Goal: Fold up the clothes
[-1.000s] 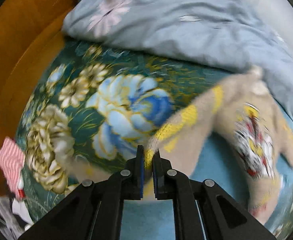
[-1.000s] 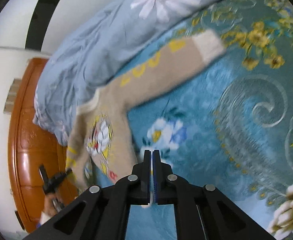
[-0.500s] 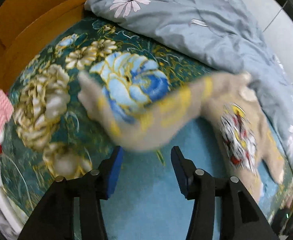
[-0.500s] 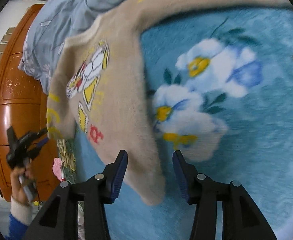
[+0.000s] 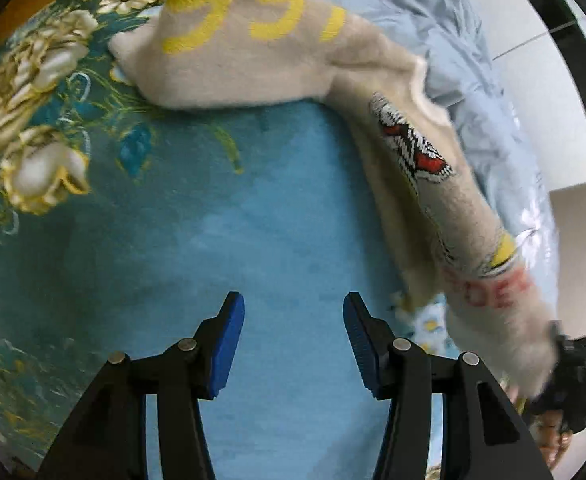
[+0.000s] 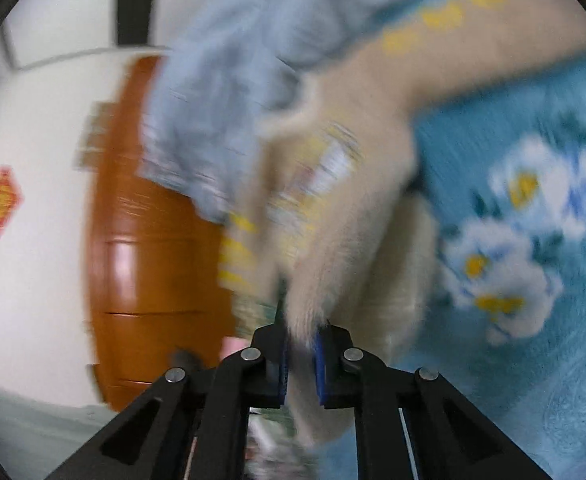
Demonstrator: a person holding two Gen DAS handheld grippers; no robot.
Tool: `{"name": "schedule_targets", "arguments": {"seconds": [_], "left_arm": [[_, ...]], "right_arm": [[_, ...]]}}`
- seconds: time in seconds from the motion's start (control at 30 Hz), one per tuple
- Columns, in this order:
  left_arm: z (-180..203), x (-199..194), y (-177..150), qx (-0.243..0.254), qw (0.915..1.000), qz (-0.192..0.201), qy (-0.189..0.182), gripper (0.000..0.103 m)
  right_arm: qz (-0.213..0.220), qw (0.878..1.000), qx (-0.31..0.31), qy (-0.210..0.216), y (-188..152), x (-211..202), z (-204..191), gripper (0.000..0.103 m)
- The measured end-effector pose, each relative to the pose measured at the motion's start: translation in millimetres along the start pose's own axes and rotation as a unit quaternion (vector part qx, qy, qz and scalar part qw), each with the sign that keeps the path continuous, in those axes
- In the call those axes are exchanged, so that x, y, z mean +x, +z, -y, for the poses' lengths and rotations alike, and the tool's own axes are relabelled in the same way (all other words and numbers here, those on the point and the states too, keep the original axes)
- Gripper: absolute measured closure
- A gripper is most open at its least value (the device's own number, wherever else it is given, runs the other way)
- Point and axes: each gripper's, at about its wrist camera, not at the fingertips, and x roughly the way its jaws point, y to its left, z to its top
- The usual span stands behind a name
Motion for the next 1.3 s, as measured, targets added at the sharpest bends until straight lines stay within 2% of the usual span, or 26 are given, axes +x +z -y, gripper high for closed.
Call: {"name": "schedule_targets", "arguments": {"seconds": [0.07, 0.2, 0.23, 0.37, 0.5, 0.53, 0.63, 0.77, 0.8, 0.83, 0.9, 0.97, 1.13, 1.23, 1.3], "left_arm": [[6.1, -0.7, -1.6, -0.005, 0.9999, 0.005, -0.013, 0.050], [22.2, 3.9, -2.8, -0.006, 0.9991, -0.001, -0.042, 0.049], [25.5, 7.6, -4.2, -0.006, 0.9989, -0.007, -0.046, 0.048], [39.2, 34.0, -11.2, 0.004, 0.9987, -0.032, -0.038, 0.048], [62.3, 70.0, -14.6, 0.035, 0.9979, -0.051, -0.017, 0.048], [70.7, 81.6, -12.9, 0.048, 0.9975, -0.052, -0.008, 0.048], [87.6, 101.7, -5.7, 0.067, 0.9963, -0.048, 0.022, 0.049], [101.7, 109.9, 3.6, 0.058, 0.9968, -0.054, -0.011, 0.050], [103.4, 110.7, 2.3, 0.058, 0.9968, -0.053, -0.016, 0.050], [104.4, 110.6, 3.2, 0.056, 0.9967, -0.054, -0.023, 0.050], [104.6, 110.4, 5.5, 0.047, 0.9965, -0.057, -0.038, 0.050], [102.9, 110.5, 8.2, 0.034, 0.9961, -0.061, -0.053, 0.050], [120.6, 110.1, 18.5, 0.049, 0.9941, -0.057, -0.078, 0.050], [140.8, 110.5, 32.7, 0.060, 0.9922, -0.049, -0.097, 0.050], [148.3, 109.7, 35.3, 0.064, 0.9908, -0.043, -0.111, 0.050]], "right_arm": [[0.018, 0.999, -0.012, 0.035, 7.0, -27.2, -22.7, 0.092], [0.060, 0.991, -0.029, 0.112, 11.7, -86.8, -61.8, 0.102], [0.072, 0.990, -0.034, 0.115, 12.0, -99.1, -67.1, 0.102], [0.113, 0.992, -0.052, 0.033, 8.2, -140.5, -64.4, 0.102], [0.122, 0.992, 0.017, 0.007, 1.8, -141.0, -15.0, 0.102], [0.122, 0.992, 0.028, -0.002, 1.1, -138.4, -4.3, 0.099], [0.110, 0.992, 0.048, -0.041, 0.3, -123.9, 24.8, 0.099], [0.064, 0.986, 0.030, -0.151, 2.6, -86.0, 53.1, 0.098], [0.050, 0.984, 0.028, -0.169, 2.0, -75.0, 61.1, 0.092], [0.036, 0.981, 0.026, -0.187, 1.4, -64.1, 69.1, 0.073], [0.013, 0.977, 0.025, -0.211, 0.5, -44.3, 85.8, 0.052], [-0.005, 0.975, 0.031, -0.221, -0.1, -27.9, 103.3, 0.051], [-0.039, 0.981, 0.080, -0.170, -6.0, -11.9, 127.6, 0.051], [-0.054, 0.988, 0.078, -0.120, -6.9, -10.4, 116.1, 0.050], [-0.043, 0.993, 0.064, -0.094, -0.4, -14.7, 100.2, 0.052]]}}
